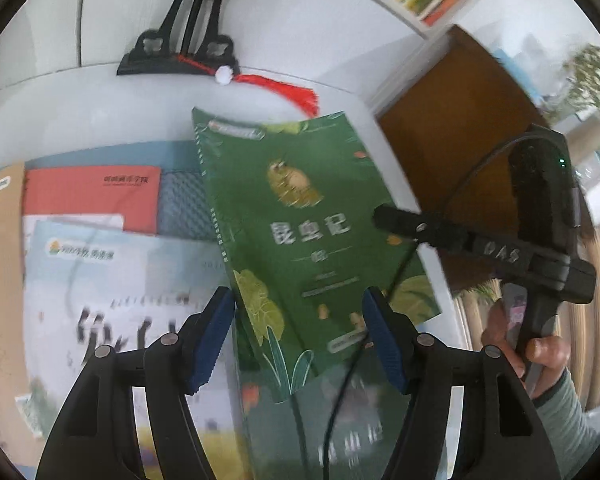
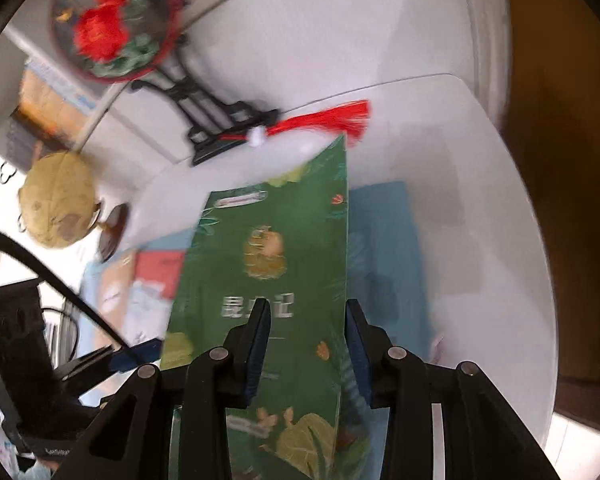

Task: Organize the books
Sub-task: 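Move both grippers to the green frog-cover insect book on the mat, then close both grippers on the green frog book's edge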

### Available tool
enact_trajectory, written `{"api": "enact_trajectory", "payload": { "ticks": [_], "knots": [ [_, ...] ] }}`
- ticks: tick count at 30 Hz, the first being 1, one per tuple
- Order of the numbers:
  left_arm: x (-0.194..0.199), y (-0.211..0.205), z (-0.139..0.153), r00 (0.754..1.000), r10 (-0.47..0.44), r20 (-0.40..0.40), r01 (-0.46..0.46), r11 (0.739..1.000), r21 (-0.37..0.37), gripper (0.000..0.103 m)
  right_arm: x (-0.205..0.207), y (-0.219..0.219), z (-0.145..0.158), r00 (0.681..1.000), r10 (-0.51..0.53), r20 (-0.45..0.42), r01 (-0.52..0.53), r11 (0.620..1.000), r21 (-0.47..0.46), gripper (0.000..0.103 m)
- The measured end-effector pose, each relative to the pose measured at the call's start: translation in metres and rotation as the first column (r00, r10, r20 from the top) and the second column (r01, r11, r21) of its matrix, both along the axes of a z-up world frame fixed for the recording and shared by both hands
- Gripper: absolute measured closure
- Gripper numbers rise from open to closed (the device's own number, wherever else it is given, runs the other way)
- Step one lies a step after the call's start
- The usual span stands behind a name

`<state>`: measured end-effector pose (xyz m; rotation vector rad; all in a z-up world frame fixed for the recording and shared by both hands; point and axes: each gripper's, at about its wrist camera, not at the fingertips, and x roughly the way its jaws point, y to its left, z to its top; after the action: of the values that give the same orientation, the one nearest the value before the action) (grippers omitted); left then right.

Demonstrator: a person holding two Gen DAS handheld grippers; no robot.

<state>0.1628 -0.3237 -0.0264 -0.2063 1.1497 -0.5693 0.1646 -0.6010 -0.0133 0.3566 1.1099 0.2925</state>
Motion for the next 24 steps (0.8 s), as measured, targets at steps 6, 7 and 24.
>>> {"api": "enact_trajectory", "payload": {
  "ticks": [6,7,24],
  "knots": [
    [-0.046,0.048,0.001,0.996,0.079,-0.027,-0.079,0.997,0.019,0.04,-0.065,0.05,-0.008,0.997,0.064,-0.037,-0.066,0.997,-0.049,0.064],
    [-0.054,0.056,-0.001,0.995,0.095,-0.043,-0.095,0.995,0.018,0.04,-0.078,0.055,-0.014,0.997,0.065,-0.051,-0.068,0.996,-0.05,0.064],
    [-0.086,0.058,-0.027,0.983,0.18,-0.047,-0.17,0.97,0.172,0.042,-0.168,0.081,-0.034,0.994,0.034,-0.108,-0.046,0.993,-0.111,0.064]
  ]
}}
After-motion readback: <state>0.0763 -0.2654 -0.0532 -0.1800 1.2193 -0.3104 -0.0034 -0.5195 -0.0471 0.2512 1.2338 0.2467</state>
